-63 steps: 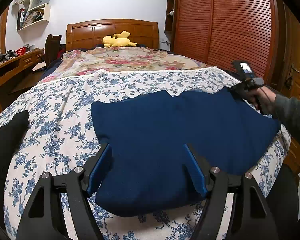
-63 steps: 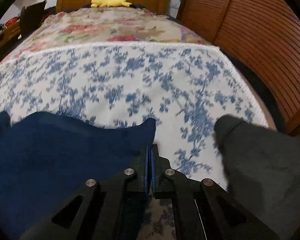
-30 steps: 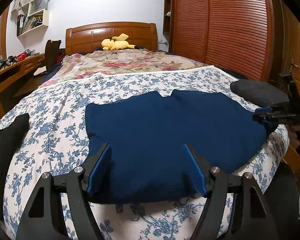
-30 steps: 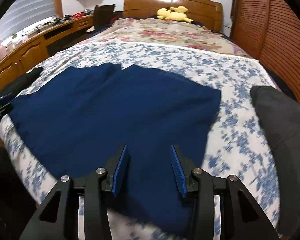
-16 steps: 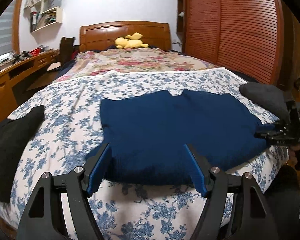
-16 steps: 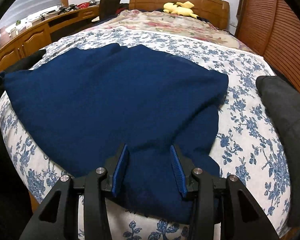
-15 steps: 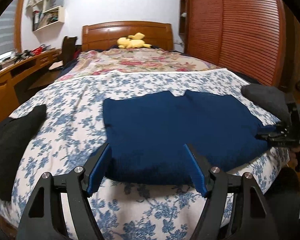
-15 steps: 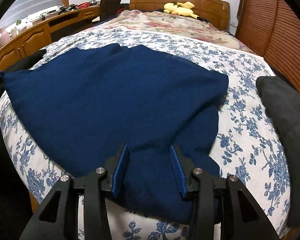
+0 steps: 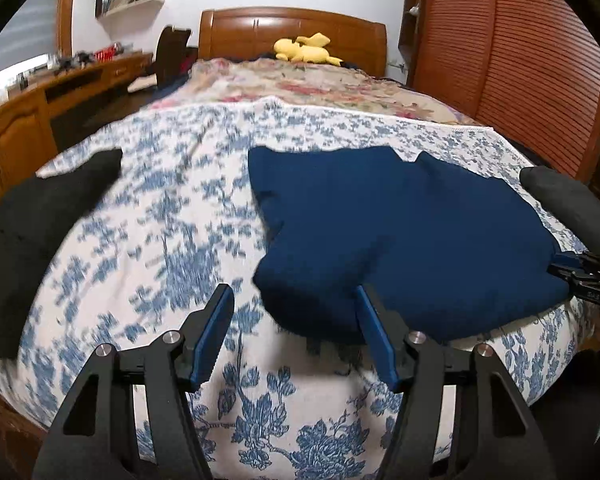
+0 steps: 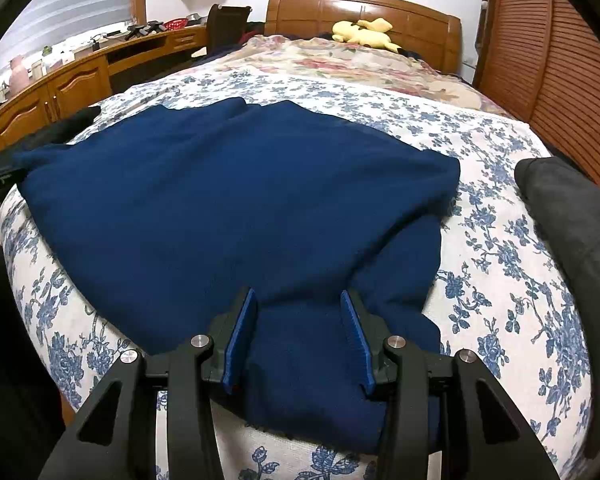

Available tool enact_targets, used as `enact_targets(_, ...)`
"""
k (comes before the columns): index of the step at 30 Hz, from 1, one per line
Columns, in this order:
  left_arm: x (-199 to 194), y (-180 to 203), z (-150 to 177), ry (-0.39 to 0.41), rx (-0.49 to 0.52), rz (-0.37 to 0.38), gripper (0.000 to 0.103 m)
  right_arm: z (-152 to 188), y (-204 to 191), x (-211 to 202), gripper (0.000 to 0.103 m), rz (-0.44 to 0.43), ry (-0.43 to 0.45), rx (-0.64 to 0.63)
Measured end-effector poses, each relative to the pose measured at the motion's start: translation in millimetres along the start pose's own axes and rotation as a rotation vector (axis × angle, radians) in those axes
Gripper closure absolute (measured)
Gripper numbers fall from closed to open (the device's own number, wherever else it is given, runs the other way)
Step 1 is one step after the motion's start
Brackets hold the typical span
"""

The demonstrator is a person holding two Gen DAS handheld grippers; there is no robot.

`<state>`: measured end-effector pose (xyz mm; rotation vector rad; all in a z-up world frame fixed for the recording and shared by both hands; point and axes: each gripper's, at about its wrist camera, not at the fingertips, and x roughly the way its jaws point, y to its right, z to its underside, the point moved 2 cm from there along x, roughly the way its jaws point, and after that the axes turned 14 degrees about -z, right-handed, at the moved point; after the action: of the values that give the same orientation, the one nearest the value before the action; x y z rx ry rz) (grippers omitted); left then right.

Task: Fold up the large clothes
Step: 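Grasp the navy jacket's folded edge with the left gripper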

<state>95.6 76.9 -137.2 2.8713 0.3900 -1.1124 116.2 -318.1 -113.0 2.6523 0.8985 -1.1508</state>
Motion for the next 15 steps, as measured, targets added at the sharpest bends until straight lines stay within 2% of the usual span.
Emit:
enact_targets(8,7,-2,10,-0.026,-0.016,0.035,0.039,1,0,2,0.057,0.009,0.008,0.015)
enact_targets(13,13,-4,12,-0.055,-0.044,0.096,0.054,-2,0,2,0.057,0.016,0.000,0.026)
enact_targets(15,13,-2,13,-0.060,-0.043,0.116,0.065,-5,-2,1,0.057,0.029,-0.003,0.019)
